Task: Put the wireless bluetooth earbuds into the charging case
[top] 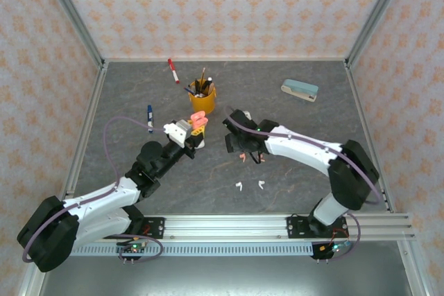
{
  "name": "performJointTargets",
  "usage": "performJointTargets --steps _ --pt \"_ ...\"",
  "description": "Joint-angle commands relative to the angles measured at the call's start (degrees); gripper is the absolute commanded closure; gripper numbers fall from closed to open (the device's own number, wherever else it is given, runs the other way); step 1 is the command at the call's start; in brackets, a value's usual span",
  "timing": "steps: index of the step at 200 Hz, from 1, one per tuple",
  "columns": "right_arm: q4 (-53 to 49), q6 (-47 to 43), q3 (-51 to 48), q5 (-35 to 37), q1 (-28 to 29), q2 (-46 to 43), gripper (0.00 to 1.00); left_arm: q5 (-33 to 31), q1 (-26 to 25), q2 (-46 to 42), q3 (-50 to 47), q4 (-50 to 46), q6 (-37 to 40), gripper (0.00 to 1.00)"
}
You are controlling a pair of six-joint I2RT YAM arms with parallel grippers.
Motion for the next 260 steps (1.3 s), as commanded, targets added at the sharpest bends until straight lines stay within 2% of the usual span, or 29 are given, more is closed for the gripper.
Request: performJointTargets --steps 1,25,46,102,123,144,163,199,233,260 --pt "-2.91 2.76 2.6 -0.23 -0.42 -3.68 0.28 -4.32 -0.53 -0.58 2.79 -5.07 -1.4 1.0" --pt "-3.38 5.27 3.6 -0.14 -0.47 -5.8 0.25 -12.78 -0.49 1.02 8.39 -17.28 -3.39 1.0" --pt "-4.23 7.17 4.47 0.66 -0.57 -7.12 0.24 -12.03 -0.49 3.41 8.38 -16.16 -5.33 1.0" --pt "-2.23 12.95 4.7 -2.05 -3.07 -10.21 0.24 0.56 -0.47 8.79 1.07 8.7 -2.97 1.0" --pt "0.93 15.04 3.71 -6.65 -5.81 -12.44 0.24 4.18 -0.53 9.35 1.01 13.17 -2.17 1.0" --pt "5.55 17.08 2.22 -13.22 -9.11 -14.33 0.24 7.33 -0.51 8.73 2.18 12.7 -0.99 1.0" --pt "11.96 18.97 0.7 -22.27 -12.15 -14.87 0.24 8.82 -0.51 7.79 2.9 11.52 -0.64 1.0" --pt "21.97 19.76 0.02 -34.21 -13.77 -13.77 0.25 10.64 -0.39 7.82 4.72 10.8 0.44 1.0" --pt "28.09 17.73 -1.57 -38.87 -13.84 -13.27 0.26 12.17 -0.12 10.78 6.9 11.8 0.76 1.0" --pt "29.55 13.63 -3.03 -39.76 -14.56 -14.76 0.26 13.7 1.66 15.18 7.29 20.01 -3.48 1.0"
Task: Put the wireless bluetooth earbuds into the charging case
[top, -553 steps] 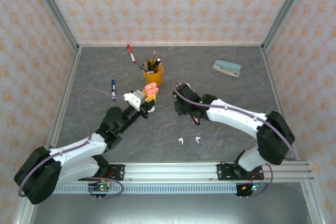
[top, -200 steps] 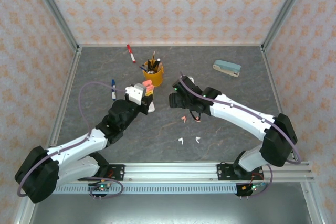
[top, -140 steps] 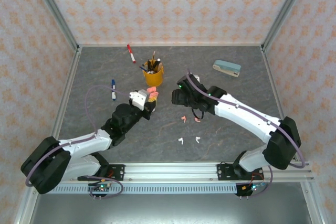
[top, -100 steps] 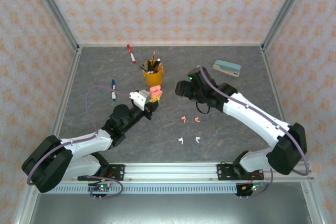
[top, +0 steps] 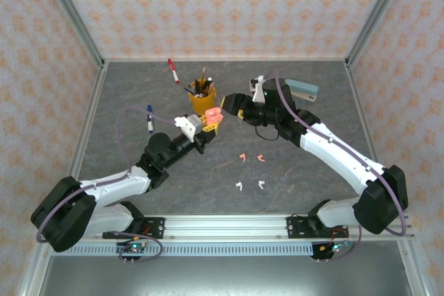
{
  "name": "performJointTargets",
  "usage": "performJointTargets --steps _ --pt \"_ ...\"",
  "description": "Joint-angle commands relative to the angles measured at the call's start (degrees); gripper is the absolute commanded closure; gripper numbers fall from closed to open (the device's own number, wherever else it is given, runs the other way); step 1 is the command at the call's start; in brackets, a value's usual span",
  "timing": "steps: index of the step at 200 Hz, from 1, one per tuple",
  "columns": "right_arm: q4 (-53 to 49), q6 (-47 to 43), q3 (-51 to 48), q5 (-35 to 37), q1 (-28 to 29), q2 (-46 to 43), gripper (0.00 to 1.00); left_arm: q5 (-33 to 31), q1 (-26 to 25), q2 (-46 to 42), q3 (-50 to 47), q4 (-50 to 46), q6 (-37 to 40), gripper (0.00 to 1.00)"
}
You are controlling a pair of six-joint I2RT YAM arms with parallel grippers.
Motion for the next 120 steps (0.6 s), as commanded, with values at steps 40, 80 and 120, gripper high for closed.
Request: performJointTargets --steps 40,80,120 --pt "2.98 -6.39 -1.72 -3.69 -3.75 -3.35 0.27 7.39 3.59 9.96 4.35 18.48 -7.3 1.0" --pt "-3.11 -5.75 -4.67 -0.19 -9.23 -7.24 0.27 12.22 3.51 11.43 6.27 19.88 -7.11 1.0" --pt "-14.66 -7.73 -5.64 8.2 -11.6 -7.36 0.27 15.54 3.23 8.8 5.44 19.79 -5.23 1.0"
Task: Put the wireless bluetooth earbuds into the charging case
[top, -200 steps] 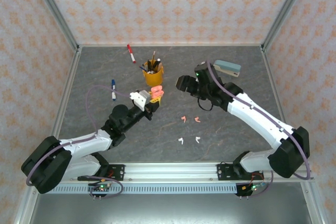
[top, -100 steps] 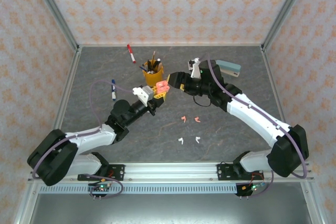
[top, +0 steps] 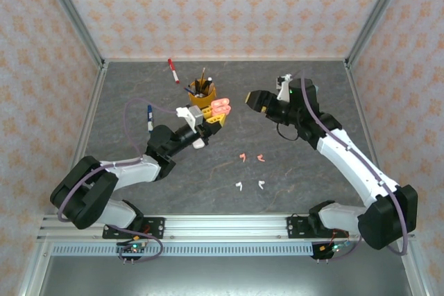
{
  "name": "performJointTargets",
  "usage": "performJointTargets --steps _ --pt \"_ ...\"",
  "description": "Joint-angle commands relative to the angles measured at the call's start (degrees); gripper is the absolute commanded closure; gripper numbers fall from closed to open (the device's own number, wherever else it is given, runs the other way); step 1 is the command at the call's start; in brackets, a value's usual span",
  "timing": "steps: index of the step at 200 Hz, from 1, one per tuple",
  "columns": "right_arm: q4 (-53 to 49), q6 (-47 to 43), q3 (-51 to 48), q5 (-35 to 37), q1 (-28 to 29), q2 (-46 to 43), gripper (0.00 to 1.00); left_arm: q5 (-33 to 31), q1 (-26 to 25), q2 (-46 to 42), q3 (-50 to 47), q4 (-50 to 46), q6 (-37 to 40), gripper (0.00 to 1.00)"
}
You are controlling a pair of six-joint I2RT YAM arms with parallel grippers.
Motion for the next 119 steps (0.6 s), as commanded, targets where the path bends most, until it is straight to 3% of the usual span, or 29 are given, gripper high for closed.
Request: performJointTargets --steps 1,37,119 --pt "-8.91 -2.3 -1.45 6.36 -0.48 -0.18 0.27 3.74 -0.28 -2.44 0.39 4.03 1.26 1.0" --pt "-16.64 -2.49 -2.24 13.64 -0.43 1.67 0.27 3.61 -0.28 -4.23 -1.28 3.58 2.97 1.0" --pt "-24.26 -8.28 -5.55 21.02 2.96 10.49 0.33 0.08 -0.17 -3.72 -2.74 2.53 3.18 1.0"
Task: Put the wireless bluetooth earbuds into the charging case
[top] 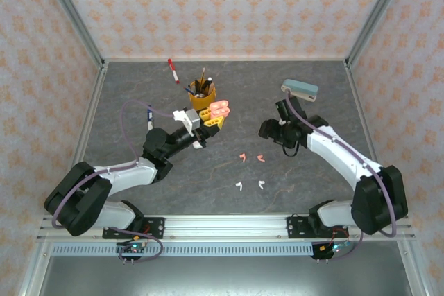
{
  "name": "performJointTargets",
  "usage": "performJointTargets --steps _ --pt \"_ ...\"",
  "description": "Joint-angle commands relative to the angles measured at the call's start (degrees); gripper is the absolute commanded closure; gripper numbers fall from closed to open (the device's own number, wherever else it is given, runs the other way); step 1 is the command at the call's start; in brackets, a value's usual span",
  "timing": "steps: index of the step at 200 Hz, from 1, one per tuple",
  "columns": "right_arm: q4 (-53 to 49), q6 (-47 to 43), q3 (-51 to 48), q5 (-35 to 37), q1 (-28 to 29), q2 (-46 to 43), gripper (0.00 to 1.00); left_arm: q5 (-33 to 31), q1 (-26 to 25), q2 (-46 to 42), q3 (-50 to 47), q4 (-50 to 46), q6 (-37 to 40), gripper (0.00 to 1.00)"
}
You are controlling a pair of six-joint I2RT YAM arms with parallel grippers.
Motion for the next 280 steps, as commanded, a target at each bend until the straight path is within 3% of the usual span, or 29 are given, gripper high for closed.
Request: performJointTargets --steps 1,42,181,280 --pt "-4.08 -3.16 -0.07 4.77 2.15 2.8 0.33 -1.46 -0.13 -0.29 -0.97 1.95 1.12 1.0" --pt "-5.25 -4.69 0.03 7.61 5.07 7.74 0.36 -2.06 -0.09 0.71 -1.41 1.67 0.88 1.0" --pt "-5.37 -10.79 5.72 4.62 8.36 21.61 0.41 -2.19 -0.02 0.27 -1.41 -0.53 0.88 1.0" --pt "-4.54 -6.98 1.4 -0.8 9.18 16.53 0.41 -2.26 0.0 0.81 -1.24 -0.55 1.04 1.0"
